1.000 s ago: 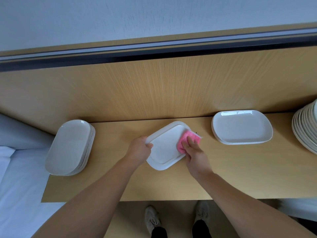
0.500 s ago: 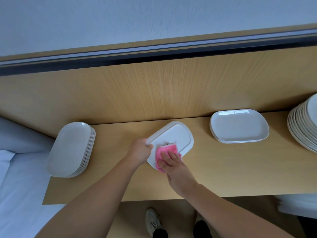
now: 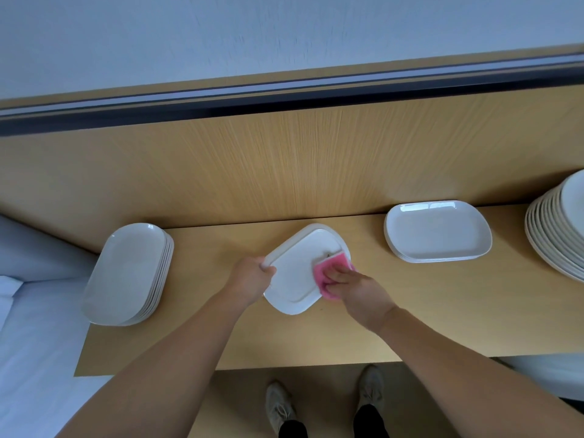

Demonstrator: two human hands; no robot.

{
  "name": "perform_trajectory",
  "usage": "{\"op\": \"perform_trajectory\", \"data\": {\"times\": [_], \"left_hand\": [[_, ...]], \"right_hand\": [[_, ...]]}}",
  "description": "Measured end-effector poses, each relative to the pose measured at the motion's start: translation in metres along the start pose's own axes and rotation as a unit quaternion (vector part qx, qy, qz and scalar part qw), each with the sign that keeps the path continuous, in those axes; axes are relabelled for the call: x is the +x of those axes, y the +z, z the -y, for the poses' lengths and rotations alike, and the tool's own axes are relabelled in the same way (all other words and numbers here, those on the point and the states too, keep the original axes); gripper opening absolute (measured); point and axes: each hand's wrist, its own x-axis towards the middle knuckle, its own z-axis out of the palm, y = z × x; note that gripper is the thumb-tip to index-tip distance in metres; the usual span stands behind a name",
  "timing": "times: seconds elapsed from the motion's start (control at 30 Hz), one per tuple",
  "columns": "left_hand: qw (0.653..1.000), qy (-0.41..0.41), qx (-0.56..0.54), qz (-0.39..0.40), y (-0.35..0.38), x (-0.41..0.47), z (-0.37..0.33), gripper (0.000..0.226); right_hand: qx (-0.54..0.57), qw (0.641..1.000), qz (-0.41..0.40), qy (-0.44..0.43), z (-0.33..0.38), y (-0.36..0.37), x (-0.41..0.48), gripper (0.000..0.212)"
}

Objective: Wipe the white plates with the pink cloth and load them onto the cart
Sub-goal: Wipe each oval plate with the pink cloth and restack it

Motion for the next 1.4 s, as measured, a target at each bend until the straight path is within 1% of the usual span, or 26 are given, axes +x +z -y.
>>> {"op": "perform_trajectory", "data": {"times": [0.07, 0.1, 0.23, 0.3, 0.37, 0.43, 0.5, 0.53, 0.6, 0.63, 0.73, 0.8, 0.87, 0.9, 1.0, 1.03, 1.07, 1.1, 1.17, 1.2, 1.27, 1.33, 1.4], "left_hand": [[1.0, 0.002, -0.005, -0.002, 0.0, 0.001, -0.002, 0.015], [1.0, 0.004, -0.007, -0.003, 0.0, 0.0, -0.002, 0.013], [1.0, 0.027, -0.002, -0.009, 0.002, 0.001, -0.006, 0.014], [0.999, 0.037, -0.008, -0.004, 0.005, 0.0, -0.009, 0.016], [0.999, 0.037, -0.006, 0.002, 0.008, 0.001, -0.009, 0.018], [0.999, 0.034, 0.001, 0.008, 0.008, 0.001, -0.006, 0.017], [0.999, 0.036, 0.004, 0.012, 0.008, 0.002, -0.003, 0.016], [0.999, 0.035, 0.008, 0.013, 0.009, 0.003, -0.002, 0.016], [0.999, 0.03, 0.011, 0.014, 0.01, 0.002, 0.0, 0.015], [1.0, 0.024, 0.003, 0.016, 0.01, 0.001, 0.0, 0.014], [1.0, 0.014, -0.01, 0.007, 0.012, 0.001, 0.002, 0.014], [1.0, 0.014, -0.014, -0.003, 0.013, 0.001, 0.001, 0.018], [1.0, 0.017, -0.008, -0.009, 0.013, 0.0, 0.001, 0.019], [1.0, 0.017, -0.006, -0.01, 0.013, 0.0, 0.0, 0.02], [1.0, 0.01, -0.015, -0.008, 0.012, 0.001, -0.003, 0.02], [1.0, 0.008, -0.019, -0.006, 0.011, 0.001, -0.004, 0.02], [1.0, 0.008, -0.022, -0.005, 0.01, 0.001, -0.004, 0.02], [1.0, 0.008, -0.022, -0.004, 0.01, 0.001, -0.004, 0.02], [1.0, 0.006, -0.017, -0.006, 0.01, 0.0, -0.005, 0.018], [1.0, 0.008, -0.013, -0.01, 0.01, 0.001, -0.006, 0.016], [1.0, 0.016, -0.003, -0.014, 0.01, 0.002, -0.009, 0.014], [1.0, 0.009, 0.004, -0.008, 0.009, 0.002, -0.012, 0.013], [1.0, -0.001, 0.008, 0.0, 0.01, 0.004, -0.013, 0.015]], "right_hand": [[0.006, 1.0, -0.016, -0.004, 0.005, -0.006, 0.005, 0.04], [0.014, 1.0, -0.025, -0.006, 0.008, -0.008, 0.008, 0.039], [0.018, 0.998, -0.052, -0.041, 0.031, -0.004, 0.027, 0.047], [0.0, 0.998, -0.031, -0.047, 0.041, 0.003, 0.036, 0.056], [-0.007, 0.999, 0.01, -0.035, 0.043, 0.012, 0.038, 0.066], [0.007, 0.999, 0.034, -0.03, 0.036, 0.015, 0.035, 0.068], [0.005, 0.999, 0.036, -0.041, 0.029, 0.012, 0.033, 0.066], [0.011, 0.998, 0.048, -0.03, 0.026, 0.008, 0.033, 0.065], [0.025, 0.998, 0.051, 0.019, 0.015, 0.0, 0.035, 0.06], [0.017, 0.997, 0.065, 0.042, 0.006, -0.003, 0.036, 0.058], [-0.03, 0.993, 0.093, 0.071, -0.011, -0.013, 0.045, 0.054], [-0.031, 0.99, 0.095, 0.103, -0.021, -0.021, 0.048, 0.042], [-0.069, 0.989, 0.072, 0.112, -0.032, -0.028, 0.051, 0.021], [-0.076, 0.989, 0.065, 0.111, -0.037, -0.031, 0.05, 0.019], [-0.045, 0.992, 0.048, 0.107, -0.041, -0.032, 0.044, 0.023], [-0.02, 0.991, 0.043, 0.128, -0.035, -0.033, 0.04, 0.025], [-0.007, 0.991, 0.019, 0.132, -0.029, -0.032, 0.037, 0.028], [0.003, 0.993, -0.003, 0.122, -0.022, -0.031, 0.033, 0.036], [-0.001, 0.997, -0.034, 0.062, -0.003, -0.025, 0.026, 0.063], [-0.011, 0.998, -0.049, 0.033, 0.005, -0.02, 0.023, 0.069], [-0.018, 0.998, -0.036, -0.042, 0.021, -0.006, 0.015, 0.067], [-0.009, 0.995, 0.007, -0.1, 0.034, 0.004, 0.007, 0.057], [-0.007, 0.994, 0.013, -0.111, 0.034, 0.006, 0.003, 0.052]]}}
